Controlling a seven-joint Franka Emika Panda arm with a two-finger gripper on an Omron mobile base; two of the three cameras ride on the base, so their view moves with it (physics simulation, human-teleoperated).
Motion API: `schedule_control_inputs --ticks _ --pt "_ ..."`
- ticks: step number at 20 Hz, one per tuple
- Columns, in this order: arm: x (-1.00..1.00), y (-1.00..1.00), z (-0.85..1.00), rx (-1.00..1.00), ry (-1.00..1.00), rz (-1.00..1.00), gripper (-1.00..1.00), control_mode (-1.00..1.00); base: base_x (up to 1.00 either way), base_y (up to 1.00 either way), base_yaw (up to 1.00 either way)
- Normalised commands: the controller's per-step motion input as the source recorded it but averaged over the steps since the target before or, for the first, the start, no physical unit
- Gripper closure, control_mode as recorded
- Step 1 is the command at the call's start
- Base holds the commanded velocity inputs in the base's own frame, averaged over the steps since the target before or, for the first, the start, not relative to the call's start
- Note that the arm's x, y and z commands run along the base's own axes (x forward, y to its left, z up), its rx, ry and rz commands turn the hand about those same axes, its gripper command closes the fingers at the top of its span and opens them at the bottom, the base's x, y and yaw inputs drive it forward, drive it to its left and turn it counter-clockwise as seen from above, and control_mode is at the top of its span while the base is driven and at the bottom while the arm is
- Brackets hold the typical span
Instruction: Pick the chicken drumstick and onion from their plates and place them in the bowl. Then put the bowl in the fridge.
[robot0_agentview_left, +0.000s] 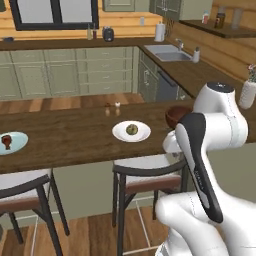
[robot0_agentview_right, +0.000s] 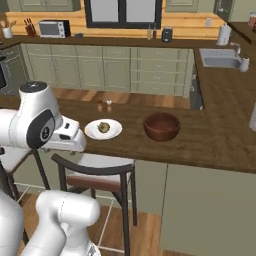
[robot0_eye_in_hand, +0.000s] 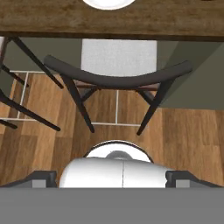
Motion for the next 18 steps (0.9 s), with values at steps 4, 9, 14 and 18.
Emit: schedule_control_inputs --ticks 4,9,14,18 --pt "0.00 0.00 0.00 0.00 0.00 0.00 -1.00 1.00 0.85 -0.62 0.07" --pt "0.00 0.00 0.00 0.00 0.00 0.00 -1.00 1.00 1.00 -0.37 0.10" --pt "0.60 -0.09 0.00 0.05 0.00 0.09 -1.00 -1.00 0.40 -0.09 0.05" --pt "1.00 0.03 0.00 0.05 0.00 0.11 -1.00 -1.00 0.00 0.00 0.00"
